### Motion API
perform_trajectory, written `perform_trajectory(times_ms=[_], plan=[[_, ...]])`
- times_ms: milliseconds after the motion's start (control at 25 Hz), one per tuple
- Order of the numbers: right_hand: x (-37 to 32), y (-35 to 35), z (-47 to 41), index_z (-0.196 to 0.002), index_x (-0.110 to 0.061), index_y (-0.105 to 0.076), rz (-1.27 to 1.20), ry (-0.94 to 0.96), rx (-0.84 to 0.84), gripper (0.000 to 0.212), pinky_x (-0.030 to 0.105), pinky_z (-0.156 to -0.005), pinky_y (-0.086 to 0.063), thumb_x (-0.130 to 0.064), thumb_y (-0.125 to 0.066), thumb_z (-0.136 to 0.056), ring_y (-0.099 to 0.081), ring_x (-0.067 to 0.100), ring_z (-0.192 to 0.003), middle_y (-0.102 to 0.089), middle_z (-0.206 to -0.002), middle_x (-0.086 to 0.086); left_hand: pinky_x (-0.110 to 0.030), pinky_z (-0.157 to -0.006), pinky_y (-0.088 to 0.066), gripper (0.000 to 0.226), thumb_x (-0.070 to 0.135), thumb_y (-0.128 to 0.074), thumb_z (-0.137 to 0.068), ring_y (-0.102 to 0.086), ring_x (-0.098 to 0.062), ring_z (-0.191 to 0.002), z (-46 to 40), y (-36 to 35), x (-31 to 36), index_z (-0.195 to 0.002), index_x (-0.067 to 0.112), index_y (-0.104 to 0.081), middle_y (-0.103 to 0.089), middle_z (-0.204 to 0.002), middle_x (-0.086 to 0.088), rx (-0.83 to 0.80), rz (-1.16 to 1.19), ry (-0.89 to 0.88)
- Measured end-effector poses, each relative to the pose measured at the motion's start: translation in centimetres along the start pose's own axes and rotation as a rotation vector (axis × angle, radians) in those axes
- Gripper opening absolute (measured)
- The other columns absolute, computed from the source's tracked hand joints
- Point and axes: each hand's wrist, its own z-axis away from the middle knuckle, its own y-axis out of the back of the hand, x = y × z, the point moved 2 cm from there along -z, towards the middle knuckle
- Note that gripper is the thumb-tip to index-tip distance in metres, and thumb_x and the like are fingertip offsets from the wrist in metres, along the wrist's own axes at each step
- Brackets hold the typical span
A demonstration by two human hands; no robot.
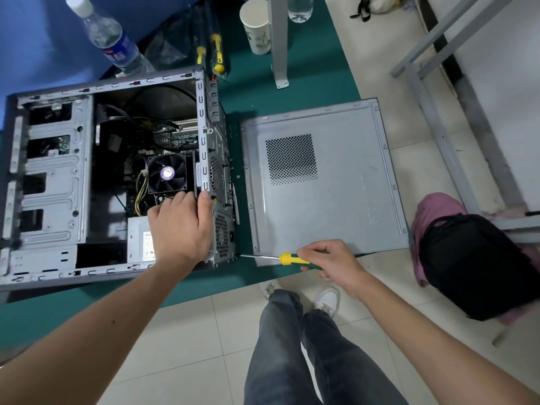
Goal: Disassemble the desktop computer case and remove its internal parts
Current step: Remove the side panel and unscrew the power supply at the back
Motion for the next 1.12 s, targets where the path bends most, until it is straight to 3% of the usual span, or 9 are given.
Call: perform_trajectory(times_ms=[120, 200, 360, 440, 520, 680, 880, 1000, 1120], plan=[[-0.5, 0.6, -0.3, -0.085, -0.023, -0.080, 0.086, 0.060, -0.038, 0.006, 0.019, -0.048, -0.036, -0.022, -0.079, -0.080, -0.051, 0.010, -0.054, -0.069, -0.071, -0.005, -0.046, -0.085, -0.036, 0.057, 0.046, -0.010, -0.100, -0.049, -0.027, -0.074, 0.0, 0.0, 0.0, -0.068, 0.015, -0.046, -0.052, -0.072, -0.002, 0.000, 0.001, 0.001], [-1.6, 1.3, -0.9, -0.087, -0.028, -0.080, 0.163, 0.084, -0.054, 0.017, 0.021, -0.062, -0.048, -0.020, -0.085, -0.074, -0.060, 0.010, -0.066, -0.072, -0.079, -0.009, -0.046, -0.084, -0.035, 0.058, 0.046, -0.010, -0.100, -0.048, -0.027, -0.074, 0.0, 0.0, 0.0, -0.067, 0.015, -0.046, -0.052, -0.072, -0.002, 0.000, 0.001, 0.004], [-3.9, 1.8, -2.7, -0.089, -0.015, -0.078, 0.169, -0.053, -0.147, 0.016, 0.022, -0.044, -0.032, -0.027, -0.079, -0.080, -0.038, 0.016, -0.052, -0.063, -0.069, 0.010, -0.045, -0.084, -0.034, 0.057, 0.046, -0.010, -0.099, -0.048, -0.027, -0.075, 0.1, 0.0, 0.1, -0.068, 0.016, -0.046, -0.052, -0.073, -0.001, 0.002, -0.001, 0.006], [-4.2, 1.6, -3.1, -0.092, -0.006, -0.074, 0.158, -0.146, -0.226, 0.024, 0.021, -0.040, -0.027, -0.028, -0.073, -0.085, -0.037, 0.014, -0.050, -0.070, -0.080, 0.016, -0.045, -0.083, -0.034, 0.057, 0.046, -0.010, -0.099, -0.047, -0.027, -0.075, 0.1, 0.0, 0.1, -0.068, 0.016, -0.046, -0.052, -0.073, -0.001, 0.003, -0.002, 0.005], [-3.9, 1.7, -3.1, -0.095, -0.003, -0.073, 0.163, -0.167, -0.250, 0.025, 0.021, -0.041, -0.026, -0.026, -0.072, -0.086, -0.037, 0.013, -0.050, -0.072, -0.084, 0.015, -0.044, -0.082, -0.034, 0.057, 0.046, -0.010, -0.099, -0.047, -0.026, -0.073, 0.1, 0.0, 0.0, -0.067, 0.016, -0.046, -0.051, -0.072, -0.001, 0.004, -0.005, 0.004], [-2.8, 1.7, -2.7, -0.092, -0.013, -0.078, 0.115, -0.111, -0.164, 0.013, 0.021, -0.046, -0.032, -0.022, -0.076, -0.084, -0.038, 0.011, -0.049, -0.062, -0.062, 0.000, -0.044, -0.082, -0.034, 0.057, 0.046, -0.010, -0.100, -0.046, -0.025, -0.071, 0.0, -0.1, -0.1, -0.066, 0.016, -0.045, -0.050, -0.070, 0.001, 0.003, -0.002, 0.007], [-3.8, 1.0, -3.5, -0.080, -0.010, -0.075, 0.412, -0.152, -0.024, 0.053, 0.019, -0.039, -0.032, -0.050, -0.044, -0.095, -0.041, 0.012, -0.040, -0.067, -0.062, 0.009, -0.043, -0.081, -0.034, 0.057, 0.046, -0.010, -0.100, -0.046, -0.025, -0.071, 0.0, -0.1, -0.1, -0.066, 0.016, -0.045, -0.049, -0.070, 0.001, 0.008, -0.010, 0.005], [-4.8, 1.3, -4.2, -0.078, -0.017, -0.067, 0.531, 0.087, 0.052, 0.026, 0.023, -0.049, -0.038, -0.036, -0.059, -0.092, -0.049, 0.013, -0.054, -0.062, -0.062, -0.002, -0.044, -0.082, -0.034, 0.056, 0.046, -0.010, -0.100, -0.046, -0.025, -0.071, 0.0, -0.1, -0.1, -0.066, 0.016, -0.044, -0.049, -0.070, 0.001, 0.002, -0.007, 0.006], [-4.9, 1.3, -3.9, -0.079, -0.024, -0.066, 0.276, 0.213, 0.095, 0.015, 0.026, -0.065, -0.043, -0.029, -0.080, -0.079, -0.053, 0.009, -0.066, -0.061, -0.075, -0.006, -0.044, -0.083, -0.035, 0.056, 0.046, -0.010, -0.100, -0.046, -0.025, -0.072, 0.0, -0.1, -0.1, -0.066, 0.017, -0.044, -0.049, -0.071, 0.001, 0.001, -0.003, 0.011]])
